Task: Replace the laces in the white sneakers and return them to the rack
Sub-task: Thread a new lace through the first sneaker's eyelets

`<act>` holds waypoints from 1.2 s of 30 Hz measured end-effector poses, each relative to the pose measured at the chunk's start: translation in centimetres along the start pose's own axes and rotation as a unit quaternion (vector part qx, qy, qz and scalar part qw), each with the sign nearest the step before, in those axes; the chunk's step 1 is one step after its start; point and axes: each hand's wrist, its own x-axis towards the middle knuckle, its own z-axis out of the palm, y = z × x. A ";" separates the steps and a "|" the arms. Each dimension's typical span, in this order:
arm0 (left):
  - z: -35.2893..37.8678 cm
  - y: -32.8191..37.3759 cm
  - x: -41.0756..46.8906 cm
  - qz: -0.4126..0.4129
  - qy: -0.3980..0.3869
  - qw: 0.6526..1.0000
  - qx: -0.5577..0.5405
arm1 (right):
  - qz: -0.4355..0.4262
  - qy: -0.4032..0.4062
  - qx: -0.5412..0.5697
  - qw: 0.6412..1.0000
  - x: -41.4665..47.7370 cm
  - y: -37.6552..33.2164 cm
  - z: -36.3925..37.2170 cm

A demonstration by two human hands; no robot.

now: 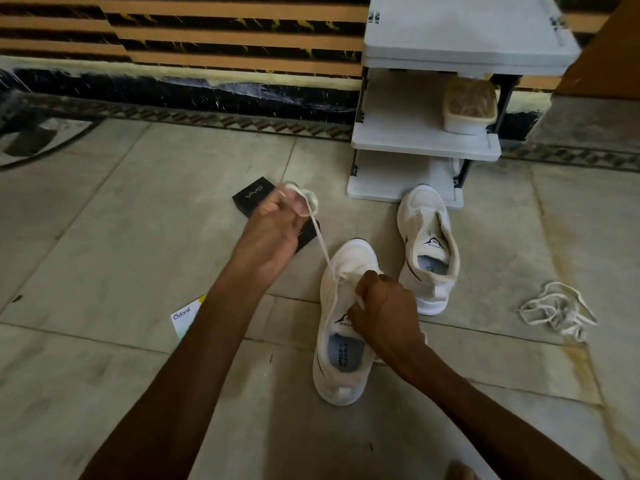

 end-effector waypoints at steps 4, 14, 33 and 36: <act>1.5 -0.1 0.3 -0.037 0.042 0.987 -0.149 | 0.017 0.022 0.032 0.999 0.0 0.4 0.1; -1.4 -3.6 -2.0 -0.179 -0.099 0.744 0.636 | 0.045 0.043 0.071 0.996 -0.2 0.6 0.8; 0.2 -0.2 -0.9 0.012 0.056 0.789 0.612 | 0.062 0.085 0.179 0.978 0.1 1.0 0.9; 0.6 -2.5 -1.3 -0.015 0.008 0.801 0.599 | 0.092 0.069 0.230 0.966 0.4 1.9 0.7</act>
